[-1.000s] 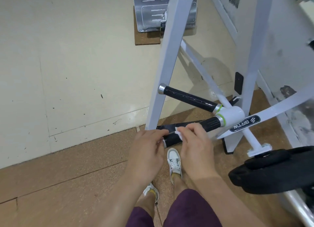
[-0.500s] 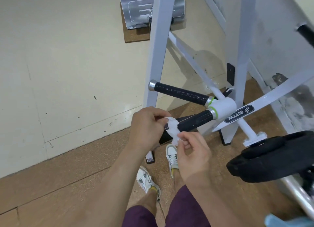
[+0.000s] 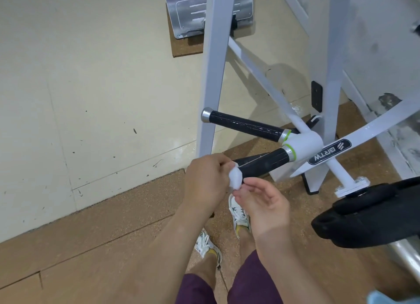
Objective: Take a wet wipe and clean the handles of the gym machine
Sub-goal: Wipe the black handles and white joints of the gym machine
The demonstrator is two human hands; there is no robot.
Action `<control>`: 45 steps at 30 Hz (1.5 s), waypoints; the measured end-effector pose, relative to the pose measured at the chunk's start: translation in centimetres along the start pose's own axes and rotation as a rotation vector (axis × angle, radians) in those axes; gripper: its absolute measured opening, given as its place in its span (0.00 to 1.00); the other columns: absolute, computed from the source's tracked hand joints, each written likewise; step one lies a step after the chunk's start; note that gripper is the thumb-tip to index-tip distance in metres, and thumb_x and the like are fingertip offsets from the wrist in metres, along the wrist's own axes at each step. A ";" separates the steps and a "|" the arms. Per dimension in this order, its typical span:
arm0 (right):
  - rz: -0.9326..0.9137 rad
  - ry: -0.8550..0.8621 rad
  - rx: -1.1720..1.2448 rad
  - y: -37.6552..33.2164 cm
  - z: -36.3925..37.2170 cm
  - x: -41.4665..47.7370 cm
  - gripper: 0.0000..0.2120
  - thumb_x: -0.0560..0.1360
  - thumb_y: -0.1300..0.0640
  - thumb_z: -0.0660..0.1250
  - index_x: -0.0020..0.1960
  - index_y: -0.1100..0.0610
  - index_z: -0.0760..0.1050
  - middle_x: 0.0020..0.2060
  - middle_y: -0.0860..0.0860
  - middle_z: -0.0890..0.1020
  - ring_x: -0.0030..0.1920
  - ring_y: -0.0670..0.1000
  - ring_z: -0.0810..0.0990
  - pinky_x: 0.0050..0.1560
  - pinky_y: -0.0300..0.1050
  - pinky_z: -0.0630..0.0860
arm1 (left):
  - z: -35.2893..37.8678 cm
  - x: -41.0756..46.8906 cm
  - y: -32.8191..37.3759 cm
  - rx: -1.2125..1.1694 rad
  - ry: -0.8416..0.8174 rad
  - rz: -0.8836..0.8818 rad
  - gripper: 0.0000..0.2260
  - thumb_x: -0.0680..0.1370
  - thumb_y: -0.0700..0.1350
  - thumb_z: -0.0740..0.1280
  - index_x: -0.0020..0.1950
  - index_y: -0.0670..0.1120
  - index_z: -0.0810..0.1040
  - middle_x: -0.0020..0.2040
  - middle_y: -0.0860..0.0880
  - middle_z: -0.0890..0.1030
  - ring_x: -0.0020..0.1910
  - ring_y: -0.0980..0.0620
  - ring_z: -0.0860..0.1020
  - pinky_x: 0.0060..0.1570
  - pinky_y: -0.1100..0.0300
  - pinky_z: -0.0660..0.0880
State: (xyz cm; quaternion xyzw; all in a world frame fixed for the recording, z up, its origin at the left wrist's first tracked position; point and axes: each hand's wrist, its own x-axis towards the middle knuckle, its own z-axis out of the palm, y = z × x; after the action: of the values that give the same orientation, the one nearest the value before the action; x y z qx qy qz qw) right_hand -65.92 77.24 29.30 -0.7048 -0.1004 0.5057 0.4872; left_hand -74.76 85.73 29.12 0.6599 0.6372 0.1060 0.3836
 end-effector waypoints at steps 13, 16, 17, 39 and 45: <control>0.229 -0.006 0.277 -0.9 -0.4 0.3 0.05 0.72 0.68 0.69 0.46 0.61 0.78 0.42 0.58 0.82 0.38 0.48 0.83 0.37 0.36 0.79 | 0.2 -2.2 -0.3 -0.007 0.100 0.189 0.05 0.73 0.45 0.70 0.46 0.50 0.85 0.41 0.55 0.83 0.43 0.57 0.77 0.42 0.63 0.73; 0.070 0.052 0.061 -0.8 0.0 0.2 0.06 0.72 0.67 0.70 0.45 0.58 0.78 0.39 0.54 0.81 0.37 0.46 0.82 0.36 0.33 0.76 | -0.4 0.6 1.1 -0.129 -0.013 -0.138 0.05 0.71 0.44 0.71 0.38 0.54 0.84 0.35 0.59 0.81 0.40 0.56 0.79 0.36 0.65 0.72; 0.056 0.059 0.068 -0.7 0.0 0.2 0.05 0.72 0.67 0.69 0.46 0.58 0.78 0.39 0.54 0.80 0.36 0.45 0.82 0.37 0.34 0.77 | -0.4 1.1 1.4 -0.102 -0.036 -0.131 0.05 0.71 0.44 0.70 0.37 0.54 0.83 0.35 0.58 0.81 0.40 0.55 0.79 0.36 0.65 0.72; -0.546 -0.062 -0.467 -0.1 -1.3 1.0 0.16 0.72 0.66 0.69 0.56 0.52 0.79 0.48 0.48 0.77 0.43 0.46 0.78 0.44 0.30 0.75 | 0.3 -1.9 0.4 0.099 0.024 0.348 0.05 0.73 0.43 0.69 0.45 0.50 0.83 0.42 0.54 0.82 0.42 0.56 0.77 0.39 0.60 0.75; -0.724 -0.118 -0.702 -1.1 -1.7 2.8 0.13 0.72 0.65 0.70 0.55 0.54 0.78 0.50 0.47 0.76 0.40 0.39 0.75 0.44 0.33 0.75 | 0.2 -2.3 1.5 0.092 0.033 0.240 0.12 0.76 0.39 0.65 0.55 0.52 0.78 0.46 0.53 0.83 0.46 0.52 0.78 0.45 0.57 0.74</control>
State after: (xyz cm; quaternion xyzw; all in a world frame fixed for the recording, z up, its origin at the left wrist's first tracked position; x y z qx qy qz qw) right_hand -62.84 78.63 28.47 -0.7165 -0.5294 0.2790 0.3584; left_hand -73.92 83.70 30.74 0.7467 0.5639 0.1326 0.3269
